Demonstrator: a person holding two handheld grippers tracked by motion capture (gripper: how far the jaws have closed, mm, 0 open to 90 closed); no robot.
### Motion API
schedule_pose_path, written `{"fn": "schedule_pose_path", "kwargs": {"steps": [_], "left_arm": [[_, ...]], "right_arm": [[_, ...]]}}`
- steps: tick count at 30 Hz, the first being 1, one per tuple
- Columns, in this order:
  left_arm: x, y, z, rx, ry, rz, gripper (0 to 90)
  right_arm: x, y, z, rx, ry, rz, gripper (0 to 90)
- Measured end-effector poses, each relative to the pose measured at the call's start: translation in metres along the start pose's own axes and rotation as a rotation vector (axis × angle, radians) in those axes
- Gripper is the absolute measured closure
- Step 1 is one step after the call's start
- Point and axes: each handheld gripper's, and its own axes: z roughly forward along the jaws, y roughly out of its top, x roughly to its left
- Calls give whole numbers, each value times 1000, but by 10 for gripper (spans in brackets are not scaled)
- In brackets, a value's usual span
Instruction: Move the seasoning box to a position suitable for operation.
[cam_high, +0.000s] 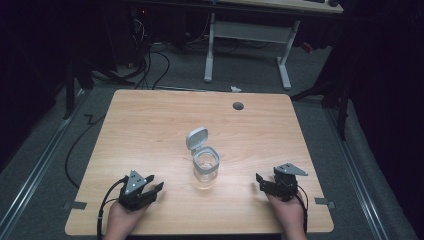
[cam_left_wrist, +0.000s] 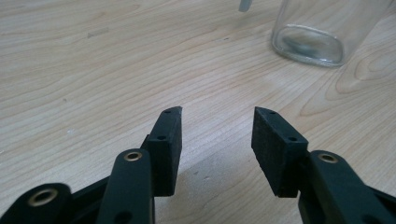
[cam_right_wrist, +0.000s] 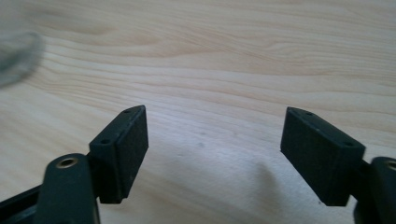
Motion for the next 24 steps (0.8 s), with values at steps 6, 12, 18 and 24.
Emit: {"fn": "schedule_pose_path", "kwargs": {"steps": [6,12,18,24], "left_arm": [[-7,6,3,-15,-30,-15,505],[-8,7,4,-8,-43,-13,474],[-6,11,1,-20,-48,-17,427],[-3,11,-1,-12,-55,-18,364]], "right_arm": [[7,-6,-7,-20,14,-26,403],[7,-10,-7,-28,29,-13,424],[15,-6,-6,-50,55,-58,416],[27,3,-1,-53,58,-101,452]]}}
